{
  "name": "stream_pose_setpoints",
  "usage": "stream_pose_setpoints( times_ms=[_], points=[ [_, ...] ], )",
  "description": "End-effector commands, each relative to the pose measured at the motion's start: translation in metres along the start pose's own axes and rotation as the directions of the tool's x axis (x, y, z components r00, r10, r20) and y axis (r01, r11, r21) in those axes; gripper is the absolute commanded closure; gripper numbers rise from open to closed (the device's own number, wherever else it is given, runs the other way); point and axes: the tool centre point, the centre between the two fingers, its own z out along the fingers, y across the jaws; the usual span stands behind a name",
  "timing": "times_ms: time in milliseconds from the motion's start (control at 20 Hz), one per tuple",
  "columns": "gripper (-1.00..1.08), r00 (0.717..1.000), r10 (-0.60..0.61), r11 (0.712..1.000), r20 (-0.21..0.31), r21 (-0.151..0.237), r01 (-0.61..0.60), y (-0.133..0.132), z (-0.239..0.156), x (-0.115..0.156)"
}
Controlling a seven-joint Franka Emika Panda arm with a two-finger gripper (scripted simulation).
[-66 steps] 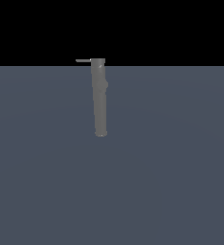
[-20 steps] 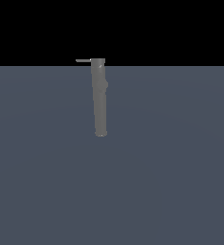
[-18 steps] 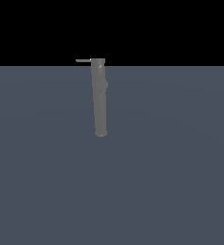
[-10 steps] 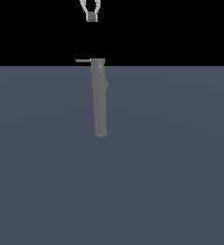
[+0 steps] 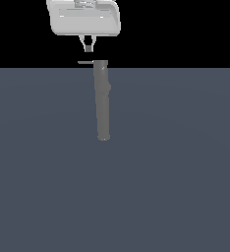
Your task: Turn on the faucet by rotating a designated handle.
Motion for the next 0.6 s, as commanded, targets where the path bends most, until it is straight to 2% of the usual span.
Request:
stream_pose_setpoints(
  times_ms=[0,550],
  points=[
    [1.08,1.000,-0.006,1.000,-0.001,0.004,0.006,-0.005,0.013,0.011],
    [1.08,1.000,-0.018,1.000,0.001,0.011,0.018,-0.014,0.039,0.029]
  ],
)
